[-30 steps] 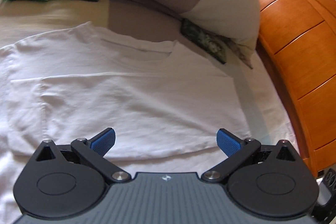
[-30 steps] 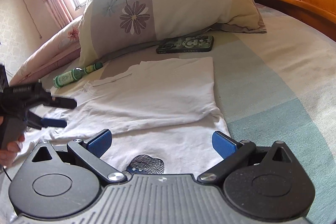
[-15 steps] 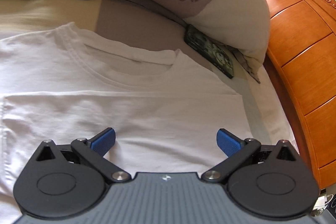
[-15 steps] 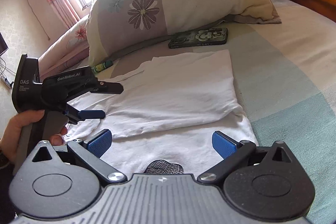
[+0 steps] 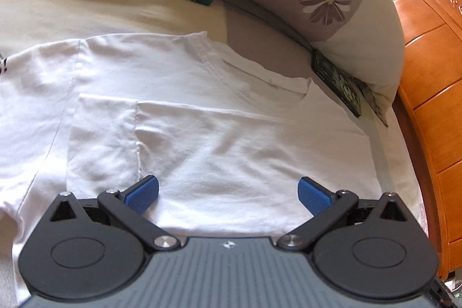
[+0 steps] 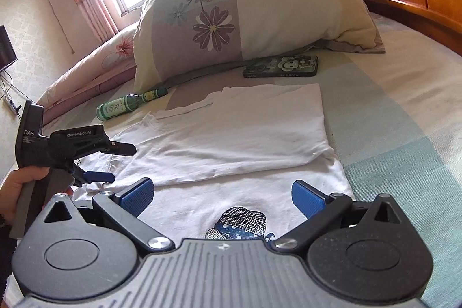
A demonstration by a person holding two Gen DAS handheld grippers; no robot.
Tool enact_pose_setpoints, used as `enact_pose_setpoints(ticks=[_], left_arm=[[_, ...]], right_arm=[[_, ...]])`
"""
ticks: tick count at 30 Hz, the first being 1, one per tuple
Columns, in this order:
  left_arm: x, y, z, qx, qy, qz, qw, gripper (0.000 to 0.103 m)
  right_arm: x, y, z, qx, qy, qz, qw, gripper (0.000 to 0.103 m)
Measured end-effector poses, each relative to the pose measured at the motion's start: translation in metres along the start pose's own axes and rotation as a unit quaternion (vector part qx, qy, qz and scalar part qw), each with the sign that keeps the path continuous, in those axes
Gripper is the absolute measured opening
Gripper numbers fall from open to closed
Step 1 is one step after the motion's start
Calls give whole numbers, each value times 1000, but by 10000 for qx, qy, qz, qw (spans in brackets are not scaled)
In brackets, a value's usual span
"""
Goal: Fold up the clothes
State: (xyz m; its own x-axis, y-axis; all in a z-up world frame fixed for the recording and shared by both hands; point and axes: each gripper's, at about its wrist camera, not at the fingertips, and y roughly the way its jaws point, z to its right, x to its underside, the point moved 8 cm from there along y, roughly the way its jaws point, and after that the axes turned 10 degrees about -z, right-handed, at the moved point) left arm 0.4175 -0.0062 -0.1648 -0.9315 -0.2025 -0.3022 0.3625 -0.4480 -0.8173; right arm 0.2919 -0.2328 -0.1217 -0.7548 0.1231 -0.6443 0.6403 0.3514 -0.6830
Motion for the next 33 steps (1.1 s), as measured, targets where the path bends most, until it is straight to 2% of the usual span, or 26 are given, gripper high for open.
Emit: enact_pose_setpoints(ticks=[2,6,10,14,16,21,22,24,31,33], left_arm=[[3,-17,9,54,211,39,9998,102],[13,-56,29,-267,968,206,9947,102],[39,-86,42,-689,1661,283,9833,102],[79,-86,38,-1102,2108,84,9713,102],[100,-80,31,-1144,2123,4,9705,102],[143,-59,2,-765,1452,-246,9861,102],[150,-59,-2,-741,1415,-182,9870,102],[165,-61,-8,-703,1420,12,9874,102],[205,-86,-20,-986,1536,-206,9830,102],[210,-90,-22,-877,1464,-149,9852,102]], right_arm=[[6,-9,-4,26,-15,49,10000,103],[26,-20,-15,43,29,-24,10000,103],[54,-24,-38,-131,90,-148,9998,103],[80,-27,-70,-314,-13,-246,9992,103],[92,-29,-81,-435,-4,-292,9986,103],[121,-36,-90,-666,181,-408,9968,103],[125,-36,-88,-666,222,-426,9966,103],[130,-38,-84,-613,303,-430,9967,103],[127,-48,-63,-607,703,-289,9953,103],[125,-49,-59,-605,765,-245,9949,103]])
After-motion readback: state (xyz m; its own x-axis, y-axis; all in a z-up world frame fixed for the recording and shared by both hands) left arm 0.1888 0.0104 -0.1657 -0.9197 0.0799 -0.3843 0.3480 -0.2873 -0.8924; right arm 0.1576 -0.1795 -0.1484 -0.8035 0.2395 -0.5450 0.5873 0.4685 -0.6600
